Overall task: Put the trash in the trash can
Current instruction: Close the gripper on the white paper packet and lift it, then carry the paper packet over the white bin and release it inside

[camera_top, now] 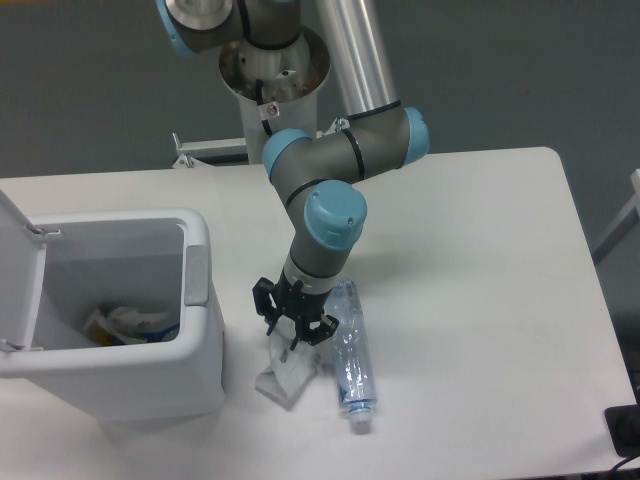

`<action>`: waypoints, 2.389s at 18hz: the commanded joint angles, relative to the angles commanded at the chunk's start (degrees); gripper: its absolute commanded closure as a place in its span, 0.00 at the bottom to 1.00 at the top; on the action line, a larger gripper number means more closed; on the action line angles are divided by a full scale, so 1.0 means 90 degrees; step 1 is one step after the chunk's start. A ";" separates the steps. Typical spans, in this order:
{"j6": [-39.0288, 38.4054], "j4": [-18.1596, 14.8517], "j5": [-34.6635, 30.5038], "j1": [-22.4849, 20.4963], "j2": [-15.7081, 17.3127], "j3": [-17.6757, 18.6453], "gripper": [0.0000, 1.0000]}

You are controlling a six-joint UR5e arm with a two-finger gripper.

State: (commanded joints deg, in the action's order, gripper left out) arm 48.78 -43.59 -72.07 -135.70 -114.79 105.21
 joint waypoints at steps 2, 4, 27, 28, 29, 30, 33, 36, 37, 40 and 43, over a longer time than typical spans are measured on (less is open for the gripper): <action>-0.0165 -0.0010 0.0000 0.0000 0.0020 -0.0107 1.00; -0.0273 -0.0010 0.0019 0.0000 0.0029 -0.0234 1.00; -0.3790 -0.0078 0.1406 0.0761 0.2478 -0.1313 1.00; -0.3780 -0.0068 0.1416 0.0849 0.2606 -0.0999 1.00; -0.3779 -0.0068 0.1416 0.0908 0.2637 -0.0880 1.00; -0.3779 -0.0088 0.1426 0.0986 0.2646 -0.0821 0.94; -0.3779 -0.0059 0.1406 0.1113 0.2637 -0.0713 0.08; -0.4013 -0.0088 0.1475 0.1065 0.2656 -0.0976 0.00; -0.4082 -0.0088 0.1465 0.1035 0.2647 -0.1025 0.00; -0.4266 -0.0107 0.1503 0.0598 0.2647 -0.1249 0.00; -0.4629 -0.0127 0.1494 -0.0096 0.2452 -0.1513 0.00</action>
State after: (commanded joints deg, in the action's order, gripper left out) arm 7.12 -44.74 -58.62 -136.56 -92.72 91.59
